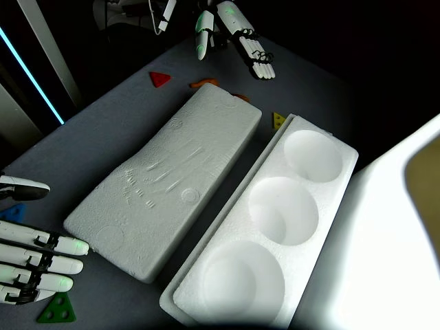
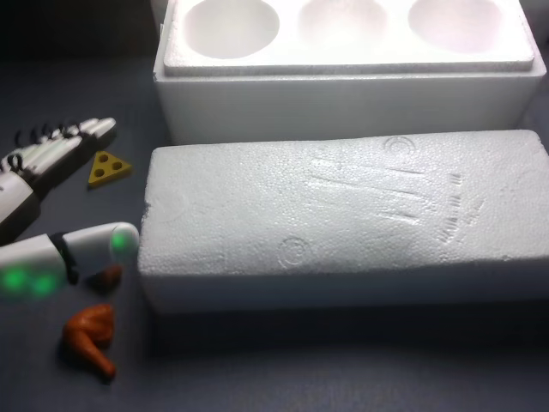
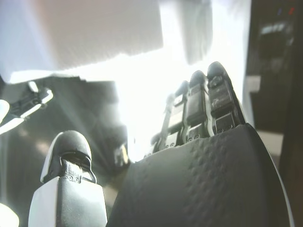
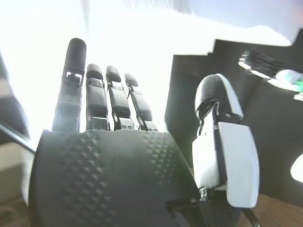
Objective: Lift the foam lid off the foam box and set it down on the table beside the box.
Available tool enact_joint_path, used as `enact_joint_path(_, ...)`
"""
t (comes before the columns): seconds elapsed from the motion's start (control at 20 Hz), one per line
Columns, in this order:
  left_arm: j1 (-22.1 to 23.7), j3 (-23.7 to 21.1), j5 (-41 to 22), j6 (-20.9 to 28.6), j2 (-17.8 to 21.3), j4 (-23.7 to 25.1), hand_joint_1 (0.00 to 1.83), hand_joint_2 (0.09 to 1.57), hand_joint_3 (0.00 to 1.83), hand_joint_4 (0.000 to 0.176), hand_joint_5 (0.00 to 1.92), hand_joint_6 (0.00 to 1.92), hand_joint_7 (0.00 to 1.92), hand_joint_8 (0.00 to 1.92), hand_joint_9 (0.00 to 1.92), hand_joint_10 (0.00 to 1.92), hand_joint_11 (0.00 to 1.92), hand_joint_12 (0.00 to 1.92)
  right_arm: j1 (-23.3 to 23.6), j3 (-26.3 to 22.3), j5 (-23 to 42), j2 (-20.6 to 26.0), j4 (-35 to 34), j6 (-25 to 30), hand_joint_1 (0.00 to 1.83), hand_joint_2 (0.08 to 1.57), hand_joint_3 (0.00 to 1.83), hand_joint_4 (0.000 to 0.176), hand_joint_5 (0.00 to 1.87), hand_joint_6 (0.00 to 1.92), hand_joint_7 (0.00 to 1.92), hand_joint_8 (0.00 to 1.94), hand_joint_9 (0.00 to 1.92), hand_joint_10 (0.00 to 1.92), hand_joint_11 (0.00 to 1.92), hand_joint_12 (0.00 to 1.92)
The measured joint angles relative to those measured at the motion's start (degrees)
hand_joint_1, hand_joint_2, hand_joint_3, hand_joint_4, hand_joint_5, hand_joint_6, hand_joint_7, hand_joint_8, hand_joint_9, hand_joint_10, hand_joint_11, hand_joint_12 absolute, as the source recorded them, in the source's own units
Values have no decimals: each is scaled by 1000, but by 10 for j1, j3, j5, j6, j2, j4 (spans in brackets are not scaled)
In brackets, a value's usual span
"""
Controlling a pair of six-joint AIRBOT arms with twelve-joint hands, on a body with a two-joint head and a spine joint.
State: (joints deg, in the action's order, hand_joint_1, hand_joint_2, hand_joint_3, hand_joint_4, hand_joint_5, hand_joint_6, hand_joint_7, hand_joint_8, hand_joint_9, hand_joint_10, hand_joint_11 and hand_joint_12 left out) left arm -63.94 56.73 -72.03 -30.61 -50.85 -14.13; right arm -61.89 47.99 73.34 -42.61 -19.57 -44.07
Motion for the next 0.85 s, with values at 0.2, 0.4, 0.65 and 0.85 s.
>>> enact_joint_path(0.2, 71, 23, 10, -11, 0, 44, 162, 1176, 11, 30, 0, 0, 0, 0, 0, 0, 8, 5, 64, 15, -19, 0, 37, -26, 166, 1307, 0, 15, 0, 0, 0, 0, 0, 0, 4, 1)
enact_joint_path(0.4, 129, 46, 50, -9, -12, 86, 183, 1158, 0, 59, 0, 0, 0, 0, 0, 0, 0, 0, 126, 35, -58, -14, 71, -40, 333, 1364, 17, 0, 0, 0, 0, 0, 0, 0, 0, 0)
enact_joint_path(0.65, 170, 68, 93, 1, -33, 136, 227, 1148, 0, 37, 0, 0, 0, 0, 0, 0, 0, 0, 186, 57, -111, -47, 116, -44, 208, 1335, 1, 0, 0, 0, 0, 0, 0, 0, 0, 0)
enact_joint_path(0.85, 199, 78, 97, 3, -42, 145, 222, 1145, 0, 23, 0, 0, 0, 0, 0, 0, 0, 0, 189, 60, -114, -48, 118, -44, 145, 1321, 0, 0, 0, 0, 0, 0, 0, 0, 0, 0)
